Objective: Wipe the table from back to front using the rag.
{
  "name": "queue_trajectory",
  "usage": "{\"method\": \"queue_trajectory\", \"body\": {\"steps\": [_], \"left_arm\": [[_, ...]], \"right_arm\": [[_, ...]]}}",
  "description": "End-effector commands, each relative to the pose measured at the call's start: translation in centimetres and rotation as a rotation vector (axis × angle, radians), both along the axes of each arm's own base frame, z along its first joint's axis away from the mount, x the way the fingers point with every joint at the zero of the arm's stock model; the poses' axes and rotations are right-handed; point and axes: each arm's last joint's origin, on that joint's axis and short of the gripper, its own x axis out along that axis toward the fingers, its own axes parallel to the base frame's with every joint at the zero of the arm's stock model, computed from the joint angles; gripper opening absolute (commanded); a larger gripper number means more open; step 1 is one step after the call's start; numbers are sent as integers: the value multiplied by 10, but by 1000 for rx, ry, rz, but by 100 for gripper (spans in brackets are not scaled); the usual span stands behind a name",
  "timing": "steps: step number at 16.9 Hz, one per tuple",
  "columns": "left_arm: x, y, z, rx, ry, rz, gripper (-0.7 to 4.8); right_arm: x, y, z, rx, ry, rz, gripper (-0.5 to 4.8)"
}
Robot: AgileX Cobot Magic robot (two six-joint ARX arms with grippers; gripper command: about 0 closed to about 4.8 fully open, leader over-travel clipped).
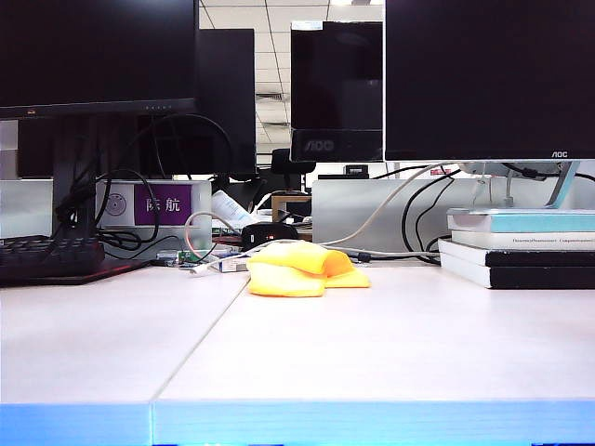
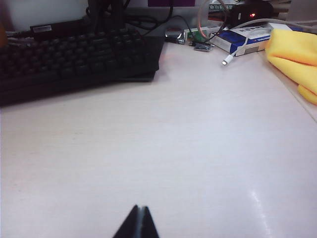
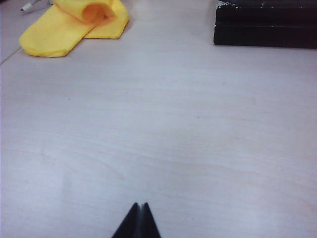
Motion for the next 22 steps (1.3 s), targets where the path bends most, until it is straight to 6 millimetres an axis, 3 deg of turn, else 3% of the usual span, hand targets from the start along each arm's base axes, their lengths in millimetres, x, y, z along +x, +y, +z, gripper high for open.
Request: {"method": "queue_trajectory", "body": {"steps": [1, 7, 10, 12, 22], "left_arm": [[0, 0, -2, 2, 8, -5, -5], [0, 0, -2, 2, 8, -5, -5], [0, 0, -1, 2, 7, -5, -5], [0, 0, -2, 2, 8, -5, -5], [0, 0, -2, 2, 9, -5, -5]], "right_arm": [[0, 0, -1, 3, 6, 1, 0], [0, 0, 0, -6, -7, -4, -1], [0, -7, 1, -76, -107, -217, 0], [-2, -8, 6, -73, -164, -260, 0], [-2, -7, 7, -110, -185, -200, 0]]}}
